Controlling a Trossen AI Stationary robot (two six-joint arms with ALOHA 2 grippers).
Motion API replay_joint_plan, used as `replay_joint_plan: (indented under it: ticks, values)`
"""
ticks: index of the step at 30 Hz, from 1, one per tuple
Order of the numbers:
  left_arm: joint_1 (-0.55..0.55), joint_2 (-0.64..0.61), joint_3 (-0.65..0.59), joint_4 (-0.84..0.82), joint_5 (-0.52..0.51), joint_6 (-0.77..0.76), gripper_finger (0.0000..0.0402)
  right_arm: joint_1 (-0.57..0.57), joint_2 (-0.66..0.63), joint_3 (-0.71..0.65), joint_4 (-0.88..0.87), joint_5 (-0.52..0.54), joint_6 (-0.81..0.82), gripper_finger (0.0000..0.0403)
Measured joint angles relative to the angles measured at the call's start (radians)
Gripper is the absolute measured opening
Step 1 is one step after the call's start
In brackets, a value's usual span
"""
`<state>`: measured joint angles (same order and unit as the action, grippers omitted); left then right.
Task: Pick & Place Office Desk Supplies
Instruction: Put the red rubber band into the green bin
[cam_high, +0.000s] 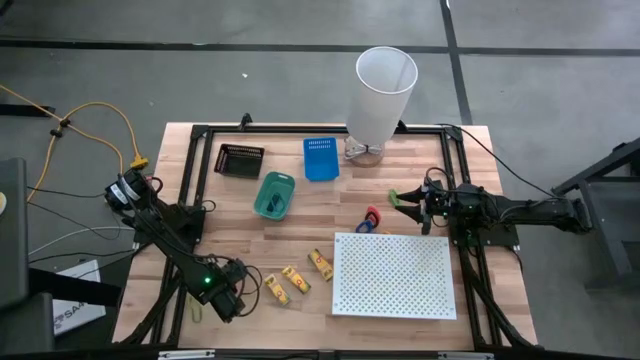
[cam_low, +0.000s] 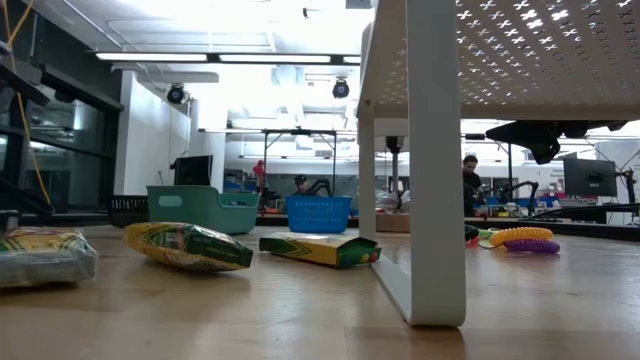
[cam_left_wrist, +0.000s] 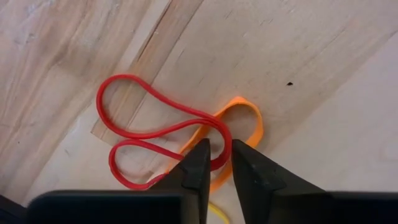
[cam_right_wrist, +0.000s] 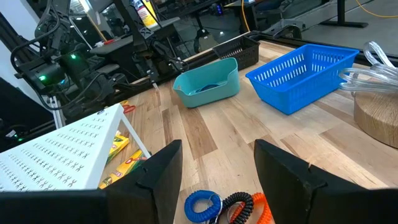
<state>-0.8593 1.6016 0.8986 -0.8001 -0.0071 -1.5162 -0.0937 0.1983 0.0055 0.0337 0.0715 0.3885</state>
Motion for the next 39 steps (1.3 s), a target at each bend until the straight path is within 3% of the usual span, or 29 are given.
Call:
replay_joint_plan:
  ticks: [6,20,39]
  values:
    - [0.000,0.000,0.000,0.000,0.001,-0.003,0.0005,0.000,0.000,0.000,0.000,0.000,0.000,0.0188]
    - [0.000,-0.013,0.000,0.000,-0.001,-0.002,0.0001,0.000,0.000,0.000,0.000,0.000,0.000,0.0188]
    - [-0.002,-0.123,0.000,-0.056,-0.105,0.022,0.0001,0.000,0.000,0.000,0.000,0.000,0.000,0.0188]
